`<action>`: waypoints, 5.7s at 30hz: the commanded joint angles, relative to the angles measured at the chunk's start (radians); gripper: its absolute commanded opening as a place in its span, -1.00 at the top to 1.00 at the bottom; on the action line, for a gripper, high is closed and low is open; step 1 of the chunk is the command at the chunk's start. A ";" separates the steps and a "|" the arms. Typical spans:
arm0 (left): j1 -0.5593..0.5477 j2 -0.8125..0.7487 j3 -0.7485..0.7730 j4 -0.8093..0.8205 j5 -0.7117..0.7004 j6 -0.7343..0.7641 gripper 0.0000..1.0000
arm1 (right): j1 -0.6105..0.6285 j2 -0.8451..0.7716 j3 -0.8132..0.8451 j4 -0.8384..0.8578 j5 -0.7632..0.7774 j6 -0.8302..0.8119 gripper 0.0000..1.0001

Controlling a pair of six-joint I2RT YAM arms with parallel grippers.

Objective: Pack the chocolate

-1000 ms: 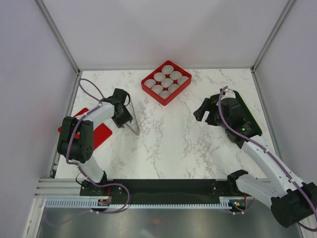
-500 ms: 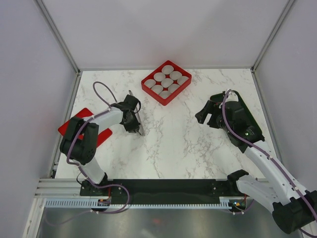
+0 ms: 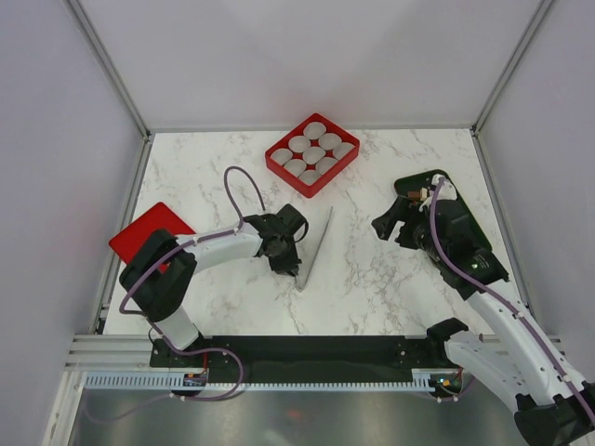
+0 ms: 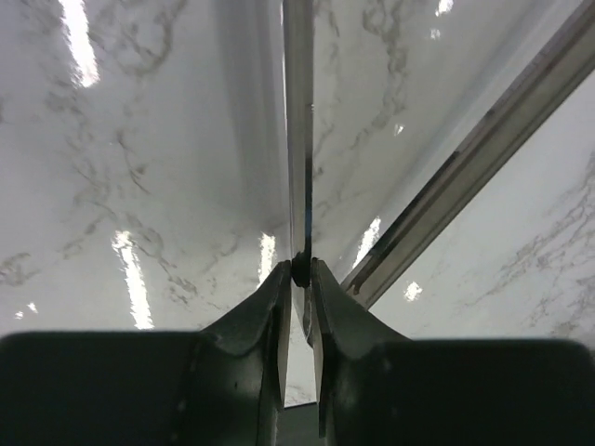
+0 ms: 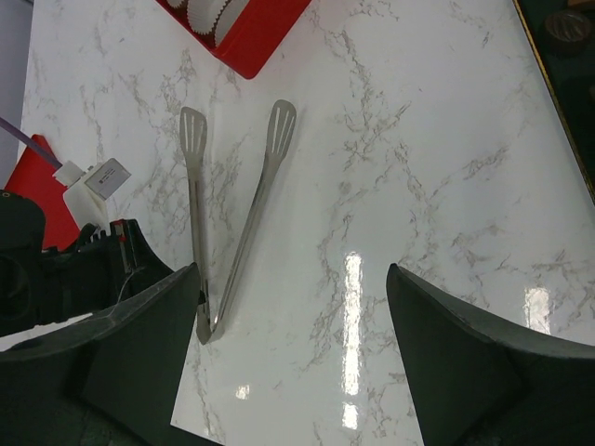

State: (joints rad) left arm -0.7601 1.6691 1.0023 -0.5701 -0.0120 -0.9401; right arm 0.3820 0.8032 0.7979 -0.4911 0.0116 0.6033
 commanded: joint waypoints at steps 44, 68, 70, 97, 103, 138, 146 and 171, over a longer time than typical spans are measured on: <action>0.418 -0.908 -0.151 -0.068 -0.025 0.481 -0.99 | 0.614 0.884 0.327 0.106 0.481 0.314 -0.96; 0.418 -0.898 -0.156 -0.074 0.001 0.483 -0.99 | 0.632 1.044 0.314 0.157 0.511 0.369 -0.86; 0.418 -0.899 -0.154 -0.074 0.001 0.481 -0.99 | 0.632 1.044 0.304 0.169 0.510 0.368 -0.85; 0.418 -0.914 -0.162 -0.074 0.007 0.481 -0.99 | 0.672 1.110 0.343 0.099 0.545 0.355 -0.81; 0.418 -0.922 -0.163 -0.074 0.007 0.483 -0.99 | 0.675 1.125 0.365 0.074 0.548 0.394 -0.76; 0.416 -0.916 -0.166 -0.074 0.032 0.485 -0.99 | 0.399 0.617 0.505 -0.323 0.206 -0.048 -0.10; 0.418 -0.905 -0.165 -0.073 0.047 0.488 -0.99 | 0.121 0.551 0.531 -0.421 0.252 -0.141 -0.08; 0.416 -0.879 -0.169 -0.060 0.083 0.492 -0.99 | -0.411 0.682 0.463 -0.215 0.085 -0.249 0.05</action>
State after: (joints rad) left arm -0.3443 0.7860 0.8360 -0.6556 0.0563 -0.4873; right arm 0.0036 1.4799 1.2728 -0.7731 0.1265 0.3721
